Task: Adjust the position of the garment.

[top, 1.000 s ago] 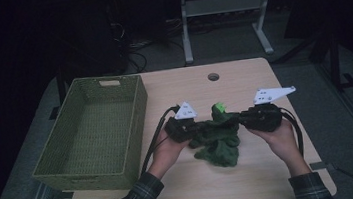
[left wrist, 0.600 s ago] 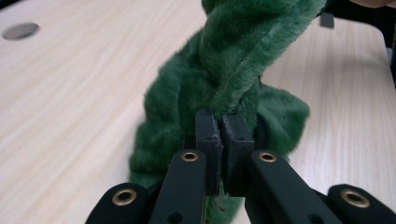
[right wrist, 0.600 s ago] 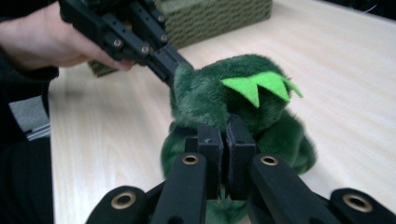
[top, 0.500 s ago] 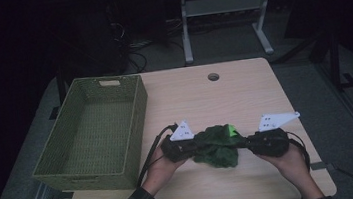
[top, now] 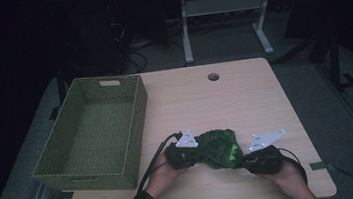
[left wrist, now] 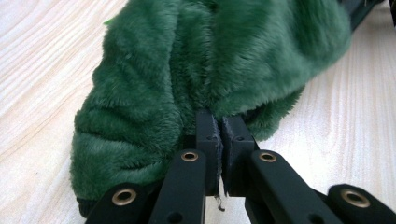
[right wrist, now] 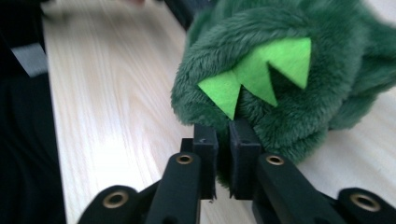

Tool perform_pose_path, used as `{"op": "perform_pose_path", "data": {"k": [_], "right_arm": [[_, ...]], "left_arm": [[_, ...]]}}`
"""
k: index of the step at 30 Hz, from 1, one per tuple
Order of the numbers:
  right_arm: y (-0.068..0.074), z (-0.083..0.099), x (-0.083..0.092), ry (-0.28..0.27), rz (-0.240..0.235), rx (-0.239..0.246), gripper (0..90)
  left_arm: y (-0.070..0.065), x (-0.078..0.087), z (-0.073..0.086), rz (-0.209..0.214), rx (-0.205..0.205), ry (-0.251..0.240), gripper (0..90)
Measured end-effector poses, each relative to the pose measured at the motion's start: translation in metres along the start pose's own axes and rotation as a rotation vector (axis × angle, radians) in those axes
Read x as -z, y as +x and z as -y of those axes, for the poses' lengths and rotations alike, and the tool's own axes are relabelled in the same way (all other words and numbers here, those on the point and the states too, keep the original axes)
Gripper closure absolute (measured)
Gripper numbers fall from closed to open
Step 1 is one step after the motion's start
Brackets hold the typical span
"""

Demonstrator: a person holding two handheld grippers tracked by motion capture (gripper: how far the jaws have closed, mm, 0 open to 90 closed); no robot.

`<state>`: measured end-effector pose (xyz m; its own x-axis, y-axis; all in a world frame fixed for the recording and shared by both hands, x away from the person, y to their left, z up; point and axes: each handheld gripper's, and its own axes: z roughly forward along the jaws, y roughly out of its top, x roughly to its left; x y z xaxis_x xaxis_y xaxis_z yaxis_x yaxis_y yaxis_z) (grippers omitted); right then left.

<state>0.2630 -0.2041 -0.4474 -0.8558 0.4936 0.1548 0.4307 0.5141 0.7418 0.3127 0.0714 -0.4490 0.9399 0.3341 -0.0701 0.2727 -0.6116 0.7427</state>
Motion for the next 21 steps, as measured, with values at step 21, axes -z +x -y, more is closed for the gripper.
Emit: {"op": "perform_pose_path", "data": {"k": [21], "right_arm": [[-0.034, -0.006, 0.046, -0.176, 0.080, -0.104, 64.1]], "left_arm": [[0.001, -0.001, 0.000, -0.019, -0.038, 0.011, 87.9]]}}
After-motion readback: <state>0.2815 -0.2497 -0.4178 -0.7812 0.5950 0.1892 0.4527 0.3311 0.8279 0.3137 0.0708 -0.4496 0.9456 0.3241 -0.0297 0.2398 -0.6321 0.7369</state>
